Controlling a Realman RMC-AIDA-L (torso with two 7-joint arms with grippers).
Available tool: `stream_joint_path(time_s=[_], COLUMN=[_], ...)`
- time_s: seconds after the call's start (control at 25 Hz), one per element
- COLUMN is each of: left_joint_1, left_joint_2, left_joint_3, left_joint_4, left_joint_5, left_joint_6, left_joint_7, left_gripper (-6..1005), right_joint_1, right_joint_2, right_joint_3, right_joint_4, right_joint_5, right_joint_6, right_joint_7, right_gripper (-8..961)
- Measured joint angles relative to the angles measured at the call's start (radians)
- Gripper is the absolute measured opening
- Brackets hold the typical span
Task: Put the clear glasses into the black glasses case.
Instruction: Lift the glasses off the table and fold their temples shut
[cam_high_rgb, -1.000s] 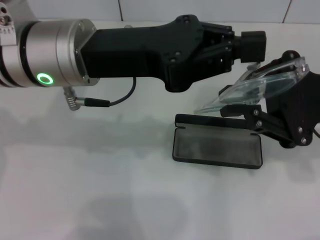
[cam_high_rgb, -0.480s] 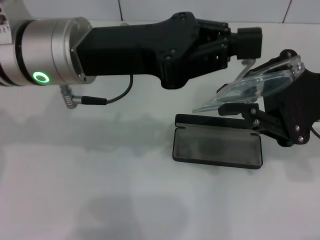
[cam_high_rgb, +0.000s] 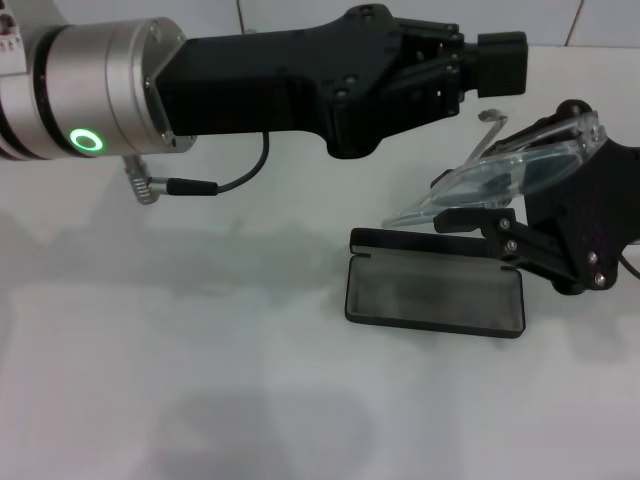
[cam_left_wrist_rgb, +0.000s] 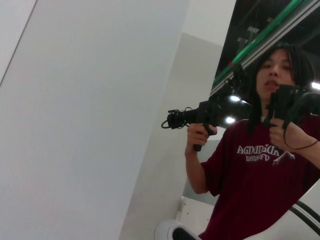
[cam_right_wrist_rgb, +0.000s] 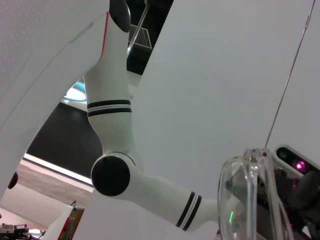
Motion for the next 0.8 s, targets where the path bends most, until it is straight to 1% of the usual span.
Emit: stream_joint_path(time_s=[0.4,0.68,0.8], left_joint_1=[-0.002,0.0,0.002], left_joint_2=[0.001,0.001,0.002], left_joint_3=[0.033,0.032,0.015], left_joint_4=[0.003,0.0,0.0], left_joint_5=[0.0,0.0,-0.002], left_joint_6=[0.004,0.006,0.006], left_joint_7=[-0.009,-0.008,-0.004], left_gripper=[58,59,59], right_joint_1=[-0.005,-0.005,-0.005], right_joint_2=[0.0,0.0,0.0], right_joint_3=[0.008,0.008,0.003], right_joint_4=[0.0,0.0,0.0], right_joint_5=[0.001,0.001,0.001], right_joint_6=[0.009,0.014,0.014], right_joint_7=[-0.007,-0.012,-0.01], right_gripper=[141,141,141])
